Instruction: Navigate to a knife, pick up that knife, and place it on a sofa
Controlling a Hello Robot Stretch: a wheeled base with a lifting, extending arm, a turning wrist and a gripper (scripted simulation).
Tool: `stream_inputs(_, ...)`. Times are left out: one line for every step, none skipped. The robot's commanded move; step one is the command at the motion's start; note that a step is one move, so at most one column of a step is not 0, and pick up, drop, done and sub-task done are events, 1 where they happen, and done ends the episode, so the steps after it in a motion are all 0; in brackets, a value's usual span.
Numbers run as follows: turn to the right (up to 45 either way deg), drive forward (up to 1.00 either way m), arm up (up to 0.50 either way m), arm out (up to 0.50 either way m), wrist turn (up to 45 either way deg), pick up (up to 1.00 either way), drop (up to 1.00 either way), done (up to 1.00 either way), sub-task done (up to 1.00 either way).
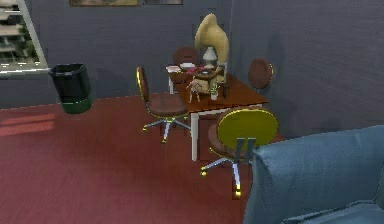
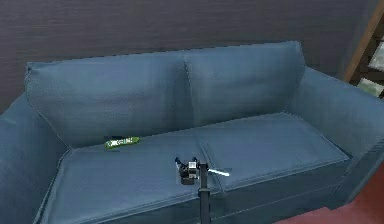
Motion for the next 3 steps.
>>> stream_inputs(0.0,0.00,0.10,0.00,0.0,0.00,0.00,0.00,0.00)
stream_inputs(0.0,0.00,0.00,-0.08,0.0,0.00,0.00,0.00,0.00)
stream_inputs(0.0,0.00,0.00,0.00,0.0,0.00,0.00,1.00,0.00)
